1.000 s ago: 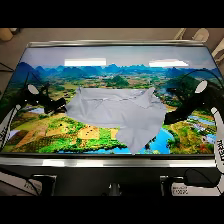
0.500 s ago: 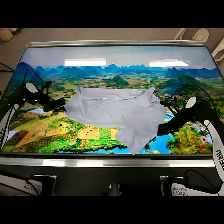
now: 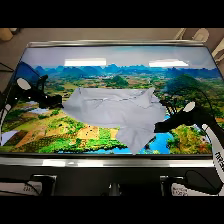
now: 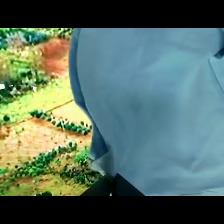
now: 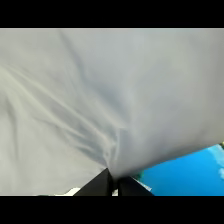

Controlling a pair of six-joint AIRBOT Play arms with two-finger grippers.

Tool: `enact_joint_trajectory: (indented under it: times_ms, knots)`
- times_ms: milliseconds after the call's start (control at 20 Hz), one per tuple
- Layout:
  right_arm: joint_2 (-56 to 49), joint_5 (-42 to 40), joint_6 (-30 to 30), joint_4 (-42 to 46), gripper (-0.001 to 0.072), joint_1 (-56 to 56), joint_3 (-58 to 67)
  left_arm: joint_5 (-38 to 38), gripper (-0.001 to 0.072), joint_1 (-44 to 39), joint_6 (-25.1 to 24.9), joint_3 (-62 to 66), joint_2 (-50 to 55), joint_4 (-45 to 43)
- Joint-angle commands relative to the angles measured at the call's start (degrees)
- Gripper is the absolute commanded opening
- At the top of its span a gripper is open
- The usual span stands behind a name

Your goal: Fold the shirts.

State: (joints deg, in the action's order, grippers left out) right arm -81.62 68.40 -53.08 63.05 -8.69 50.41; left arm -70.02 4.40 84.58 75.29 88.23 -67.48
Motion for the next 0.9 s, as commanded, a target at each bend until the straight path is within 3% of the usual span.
enact_joint_trajectory:
  times_ms: [0, 250, 400, 550, 650, 850]
  knots:
    - [1.8, -0.1, 2.3, -0.8, 0.0022, 0.0, 1.5, -0.5, 0.0021, 0.0, -0.2, 0.1, -5.3, 0.0]
    - [18.8, -2.1, 3.0, 5.1, 0.0021, -0.2, 23.5, 6.4, 0.0021, 0.0, 1.0, 5.4, -25.7, 0.0]
    - [32.3, -13.0, 4.9, 10.0, 0.0021, -0.2, 41.3, 17.9, 0.0022, 0.2, 1.5, 16.2, -40.0, -0.4]
    - [44.7, -26.6, 5.6, 11.3, 0.0021, -0.2, 47.6, 32.5, 0.0021, 0.2, 2.9, 19.4, -51.3, -0.8]
    - [50.2, -26.5, 1.2, 11.7, 0.0021, -0.2, 47.6, 32.6, 0.0021, 0.2, 7.7, 19.4, -55.8, -0.8]
    - [52.1, -18.1, -2.4, 13.5, 0.002, -0.2, 47.6, 25.1, 0.0021, 0.2, 8.5, 19.4, -58.6, -2.0]
